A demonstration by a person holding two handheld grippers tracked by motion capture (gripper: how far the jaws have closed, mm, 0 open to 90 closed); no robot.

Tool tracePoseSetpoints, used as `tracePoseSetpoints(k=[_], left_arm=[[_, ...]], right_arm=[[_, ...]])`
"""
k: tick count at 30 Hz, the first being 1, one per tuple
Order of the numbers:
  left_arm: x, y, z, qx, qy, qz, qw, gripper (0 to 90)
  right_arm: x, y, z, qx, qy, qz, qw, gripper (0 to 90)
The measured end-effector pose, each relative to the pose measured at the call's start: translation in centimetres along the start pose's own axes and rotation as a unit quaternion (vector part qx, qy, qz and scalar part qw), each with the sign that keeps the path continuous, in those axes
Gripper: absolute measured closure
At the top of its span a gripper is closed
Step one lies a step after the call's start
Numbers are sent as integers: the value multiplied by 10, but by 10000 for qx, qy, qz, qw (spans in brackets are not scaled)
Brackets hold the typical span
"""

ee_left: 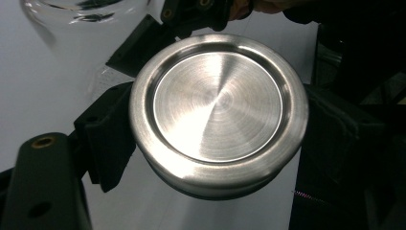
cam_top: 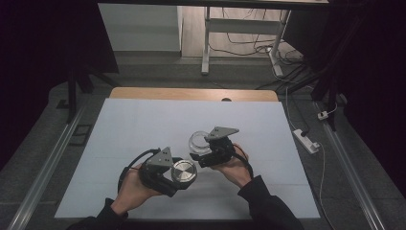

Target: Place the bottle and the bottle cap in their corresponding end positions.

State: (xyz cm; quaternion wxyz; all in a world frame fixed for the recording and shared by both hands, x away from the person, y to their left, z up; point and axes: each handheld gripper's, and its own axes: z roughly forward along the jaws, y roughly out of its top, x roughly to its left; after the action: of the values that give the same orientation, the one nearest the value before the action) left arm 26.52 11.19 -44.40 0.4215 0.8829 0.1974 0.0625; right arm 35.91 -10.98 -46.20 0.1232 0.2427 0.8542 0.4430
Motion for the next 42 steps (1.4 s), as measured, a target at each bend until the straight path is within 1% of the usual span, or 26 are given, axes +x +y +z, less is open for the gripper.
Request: tracePoseSetpoints(k=[7, 13, 17, 21, 24, 29, 37, 40, 41, 42], left_arm=[[-1, -5, 13, 55, -5, 115, 9999, 188], [2, -10, 22, 46, 29, 103, 9999, 188], [4, -12, 27, 53, 65, 128, 9999, 188], [5, -15, 33, 85, 111, 210, 9997, 188], [6, -17, 39, 107, 115, 214, 9996, 188], [7, -19, 47, 116, 69, 154, 9998, 188], [11, -23, 60, 80, 119, 91, 9999, 188], [14, -24, 64, 105, 127, 42, 9999, 188], [14, -25, 66, 82, 117, -12, 9999, 188], [15, -25, 67, 98, 124, -2, 9999, 188]], right_arm=[[-6, 3, 3, 2, -60, 15, 10000, 146], [-12, 6, 10, 28, -135, 46, 9999, 146], [-15, 7, 13, 37, -166, 66, 9998, 146], [-20, 9, 17, 46, -235, 79, 9997, 146], [-22, 10, 19, 50, -254, 90, 9996, 146], [-28, 13, 25, 53, -317, 147, 9994, 146], [-37, 15, 34, 66, -422, 189, 9989, 146], [-40, 16, 37, 73, -448, 189, 9988, 146], [-40, 17, 39, 82, -459, 198, 9987, 146], [-41, 17, 40, 88, -468, 196, 9987, 146]])
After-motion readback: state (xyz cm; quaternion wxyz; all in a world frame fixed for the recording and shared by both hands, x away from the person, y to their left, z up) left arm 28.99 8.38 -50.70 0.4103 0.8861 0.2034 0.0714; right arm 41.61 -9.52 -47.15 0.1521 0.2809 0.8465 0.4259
